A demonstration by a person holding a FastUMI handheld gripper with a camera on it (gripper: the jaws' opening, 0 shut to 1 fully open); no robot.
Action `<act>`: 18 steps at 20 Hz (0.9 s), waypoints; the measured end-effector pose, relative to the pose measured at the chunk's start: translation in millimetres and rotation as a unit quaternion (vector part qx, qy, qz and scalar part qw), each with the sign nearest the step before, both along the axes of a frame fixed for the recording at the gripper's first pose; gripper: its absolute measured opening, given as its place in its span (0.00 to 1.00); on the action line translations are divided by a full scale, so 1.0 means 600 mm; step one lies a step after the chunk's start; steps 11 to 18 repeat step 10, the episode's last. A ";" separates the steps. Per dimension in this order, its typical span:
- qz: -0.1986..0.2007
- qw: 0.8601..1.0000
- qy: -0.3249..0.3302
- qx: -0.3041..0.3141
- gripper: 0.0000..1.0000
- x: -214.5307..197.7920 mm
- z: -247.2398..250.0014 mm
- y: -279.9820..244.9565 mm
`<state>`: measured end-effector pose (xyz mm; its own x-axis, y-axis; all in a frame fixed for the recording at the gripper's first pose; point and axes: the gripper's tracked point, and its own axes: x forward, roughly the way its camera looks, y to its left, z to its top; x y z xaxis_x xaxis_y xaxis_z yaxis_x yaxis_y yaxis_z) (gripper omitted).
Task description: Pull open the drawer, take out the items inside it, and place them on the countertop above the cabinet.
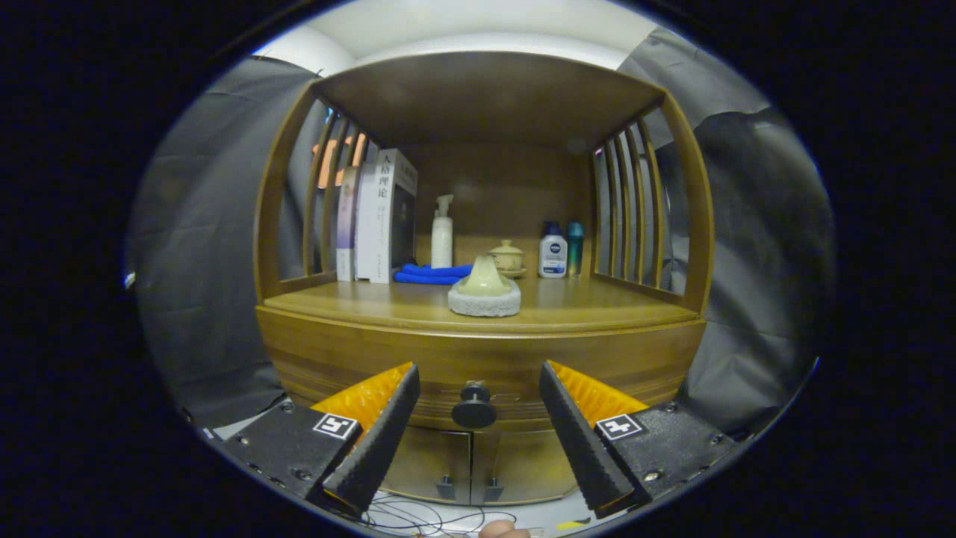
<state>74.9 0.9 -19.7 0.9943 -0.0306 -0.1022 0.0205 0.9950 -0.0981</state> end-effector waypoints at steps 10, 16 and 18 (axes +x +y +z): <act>0.014 1.000 -0.014 0.012 1.00 -0.165 0.025 0.011; 0.014 1.000 -0.014 0.012 1.00 -0.165 0.025 0.011; 0.014 1.000 -0.014 0.012 1.00 -0.165 0.025 0.011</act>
